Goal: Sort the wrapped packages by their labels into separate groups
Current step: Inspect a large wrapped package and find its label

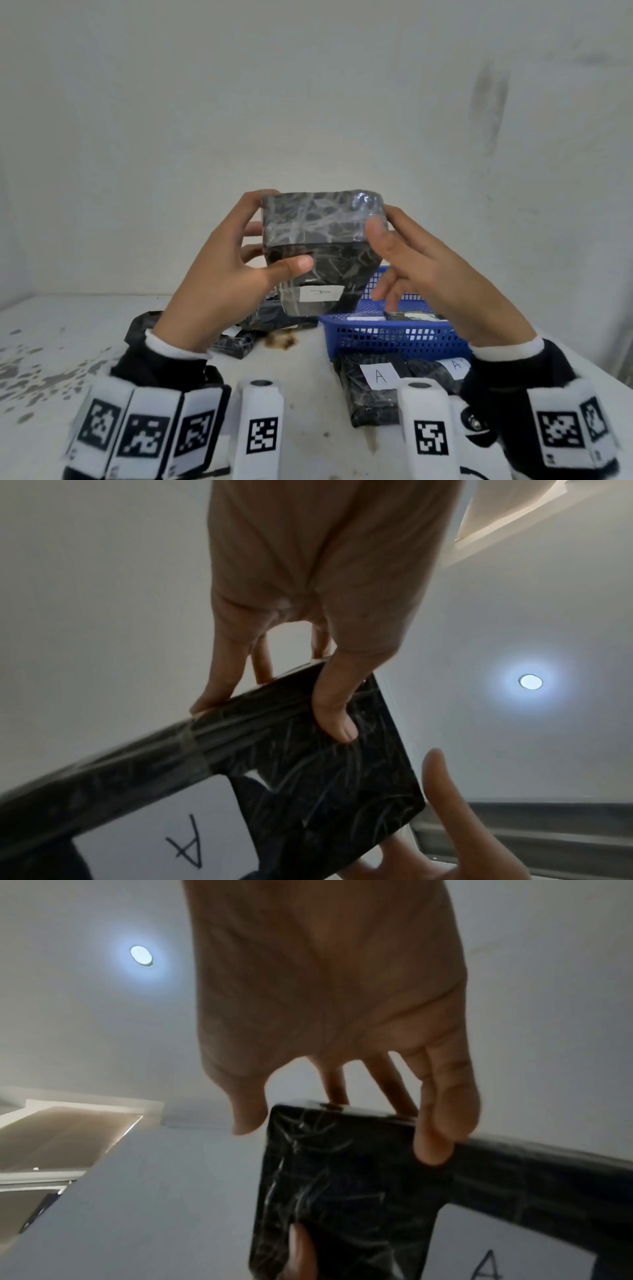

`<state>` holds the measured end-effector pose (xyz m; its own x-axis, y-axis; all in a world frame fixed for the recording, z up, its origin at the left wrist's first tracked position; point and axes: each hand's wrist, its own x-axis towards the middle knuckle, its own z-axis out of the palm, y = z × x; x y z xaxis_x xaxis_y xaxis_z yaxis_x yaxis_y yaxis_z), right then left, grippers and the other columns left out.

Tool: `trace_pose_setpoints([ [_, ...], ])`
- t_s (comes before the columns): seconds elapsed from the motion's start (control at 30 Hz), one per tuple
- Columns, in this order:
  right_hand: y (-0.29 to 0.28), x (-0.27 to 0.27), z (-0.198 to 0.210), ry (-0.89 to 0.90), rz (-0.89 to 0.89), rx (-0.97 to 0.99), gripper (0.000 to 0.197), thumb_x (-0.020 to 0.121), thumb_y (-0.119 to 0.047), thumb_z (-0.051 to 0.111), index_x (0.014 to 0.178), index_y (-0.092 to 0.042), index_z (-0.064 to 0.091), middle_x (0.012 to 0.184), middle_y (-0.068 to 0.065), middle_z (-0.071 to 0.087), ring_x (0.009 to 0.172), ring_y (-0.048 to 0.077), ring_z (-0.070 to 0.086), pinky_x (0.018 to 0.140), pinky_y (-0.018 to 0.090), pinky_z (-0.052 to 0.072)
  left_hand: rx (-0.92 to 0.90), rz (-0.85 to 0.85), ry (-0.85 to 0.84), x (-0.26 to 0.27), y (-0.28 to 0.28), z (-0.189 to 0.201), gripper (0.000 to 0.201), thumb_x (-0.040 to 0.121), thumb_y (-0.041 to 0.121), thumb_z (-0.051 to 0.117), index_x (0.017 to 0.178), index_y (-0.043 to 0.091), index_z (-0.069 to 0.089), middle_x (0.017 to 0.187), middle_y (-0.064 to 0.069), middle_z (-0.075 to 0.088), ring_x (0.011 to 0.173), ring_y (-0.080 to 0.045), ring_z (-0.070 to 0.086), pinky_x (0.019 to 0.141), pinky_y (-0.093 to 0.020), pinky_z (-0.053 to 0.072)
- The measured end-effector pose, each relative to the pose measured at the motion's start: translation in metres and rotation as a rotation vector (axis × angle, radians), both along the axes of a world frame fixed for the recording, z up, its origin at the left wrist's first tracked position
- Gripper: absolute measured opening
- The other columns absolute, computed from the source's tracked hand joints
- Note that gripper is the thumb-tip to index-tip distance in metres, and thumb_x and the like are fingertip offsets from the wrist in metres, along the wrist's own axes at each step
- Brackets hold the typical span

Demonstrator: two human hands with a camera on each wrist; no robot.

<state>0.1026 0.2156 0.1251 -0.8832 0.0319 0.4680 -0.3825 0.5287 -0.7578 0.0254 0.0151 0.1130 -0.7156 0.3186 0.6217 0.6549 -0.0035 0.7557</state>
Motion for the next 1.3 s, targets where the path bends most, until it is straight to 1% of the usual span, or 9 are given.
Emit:
trace_pose_setpoints([
  [0.1,-0.003,-0.004,-0.001,0.023,0.005,-0.126,0.056,0.070,-0.068,0.060,0.117,-0.038,0.062,0.114,-0.002,0.071,0.068,0.030,0.073,0.080,0.038,0.059,-0.002,0.008,0.059,0.003,0.004,0.000,0.063,0.071,0.013,0.081,0.117,0.047,0.055,0.096,0.019,0.064,0.103,-0.012,0.067,0.086,-0.025,0.054],
  [0.27,-0.001,-0.008,-0.003,0.004,0.011,-0.223,0.053,0.072,-0.067,0.073,0.113,-0.034,0.067,0.114,0.002,0.071,0.068,0.036,0.074,0.092,0.050,0.057,-0.010,-0.093,-0.064,0.009,0.006,0.002,0.076,0.069,0.056,0.078,0.135,0.055,0.040,0.129,0.021,0.057,0.096,-0.010,0.071,0.087,-0.037,0.055],
  [0.43,0.000,-0.011,-0.005,0.054,0.027,-0.231,0.058,0.061,-0.058,0.080,0.109,-0.030,0.065,0.113,-0.003,0.071,0.081,0.031,0.075,0.083,0.048,0.061,0.037,-0.119,-0.060,0.014,0.008,0.005,0.053,0.074,0.044,0.072,0.124,0.045,0.052,0.117,0.005,0.066,0.094,-0.014,0.071,0.073,-0.026,0.057],
  [0.63,-0.002,-0.008,-0.007,0.130,-0.001,-0.189,0.061,0.059,-0.053,0.080,0.109,-0.023,0.061,0.113,-0.005,0.070,0.097,0.017,0.073,0.078,0.036,0.061,0.022,-0.116,-0.054,0.017,0.008,0.007,0.045,0.071,0.043,0.066,0.115,0.044,0.060,0.107,0.003,0.071,0.090,-0.015,0.072,0.088,-0.043,0.056],
  [0.8,-0.002,-0.008,-0.006,0.153,0.005,-0.198,0.050,0.068,-0.053,0.077,0.103,-0.020,0.061,0.112,0.000,0.070,0.094,0.020,0.073,0.080,0.043,0.062,0.051,-0.122,-0.086,0.016,0.005,0.008,0.035,0.083,0.037,0.060,0.118,0.040,0.063,0.097,0.002,0.074,0.091,-0.014,0.071,0.089,-0.046,0.057],
  [0.9,0.000,-0.009,-0.004,0.127,0.025,-0.248,0.031,0.082,-0.052,0.074,0.091,-0.024,0.063,0.113,0.010,0.068,0.089,0.034,0.073,0.083,0.053,0.060,0.067,-0.118,-0.105,0.017,0.002,0.010,0.027,0.094,0.028,0.054,0.117,0.035,0.066,0.090,-0.001,0.074,0.088,-0.016,0.069,0.088,-0.047,0.057],
  [1.13,-0.011,-0.008,-0.005,0.157,0.035,-0.217,0.037,0.066,-0.057,0.071,0.082,-0.025,0.061,0.105,0.003,0.065,0.085,0.020,0.074,0.072,0.041,0.062,0.078,-0.027,-0.099,0.019,0.009,0.009,0.021,0.078,0.030,0.072,0.098,0.028,0.066,0.087,0.002,0.073,0.079,-0.024,0.071,0.082,-0.052,0.057],
  [1.23,-0.013,-0.008,-0.006,0.181,0.016,-0.195,0.045,0.061,-0.056,0.077,0.086,-0.023,0.059,0.104,0.000,0.066,0.081,0.023,0.076,0.072,0.040,0.062,0.086,-0.013,-0.086,0.019,0.008,0.009,0.026,0.073,0.035,0.075,0.096,0.028,0.064,0.088,0.003,0.074,0.077,-0.022,0.073,0.082,-0.051,0.058],
  [1.3,-0.013,-0.010,-0.007,0.205,-0.010,-0.194,0.045,0.064,-0.057,0.083,0.087,-0.026,0.060,0.105,-0.005,0.067,0.079,0.035,0.074,0.077,0.049,0.061,0.098,-0.014,-0.097,0.018,0.009,0.009,0.034,0.071,0.047,0.078,0.097,0.029,0.064,0.087,0.006,0.073,0.078,-0.017,0.073,0.083,-0.048,0.058],
])
